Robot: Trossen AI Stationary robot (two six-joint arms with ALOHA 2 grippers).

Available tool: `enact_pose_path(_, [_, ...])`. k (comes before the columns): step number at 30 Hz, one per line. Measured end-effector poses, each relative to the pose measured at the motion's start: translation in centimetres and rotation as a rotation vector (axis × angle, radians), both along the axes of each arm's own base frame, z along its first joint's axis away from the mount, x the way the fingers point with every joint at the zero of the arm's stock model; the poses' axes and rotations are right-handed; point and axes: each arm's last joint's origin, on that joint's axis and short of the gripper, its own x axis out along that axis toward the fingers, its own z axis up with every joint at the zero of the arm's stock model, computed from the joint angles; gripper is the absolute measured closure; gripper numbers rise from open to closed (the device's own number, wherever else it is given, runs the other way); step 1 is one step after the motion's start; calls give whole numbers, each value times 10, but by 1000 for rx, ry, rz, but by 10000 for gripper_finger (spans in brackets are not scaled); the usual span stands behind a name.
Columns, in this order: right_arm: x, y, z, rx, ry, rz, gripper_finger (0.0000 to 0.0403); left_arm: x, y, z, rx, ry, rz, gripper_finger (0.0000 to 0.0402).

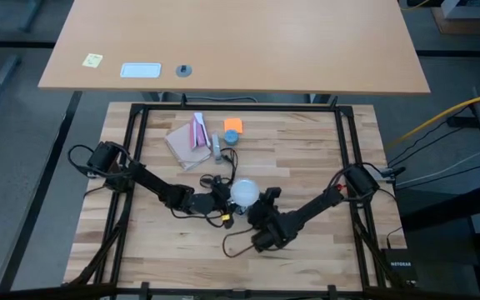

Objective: Screw lightbulb
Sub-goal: Insert the white lightbulb into the silver lamp

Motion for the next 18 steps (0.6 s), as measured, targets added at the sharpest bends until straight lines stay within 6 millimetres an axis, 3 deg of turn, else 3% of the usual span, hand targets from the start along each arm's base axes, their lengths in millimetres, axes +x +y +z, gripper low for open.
enact_pose_path(9, [0,-4,0,-9,27,-6,265,0,1,0,-3,3,6,243])
enact_pose_path(18, [-16,19,25,74,27,77,265,3,10,0,-2,-1,38,243])
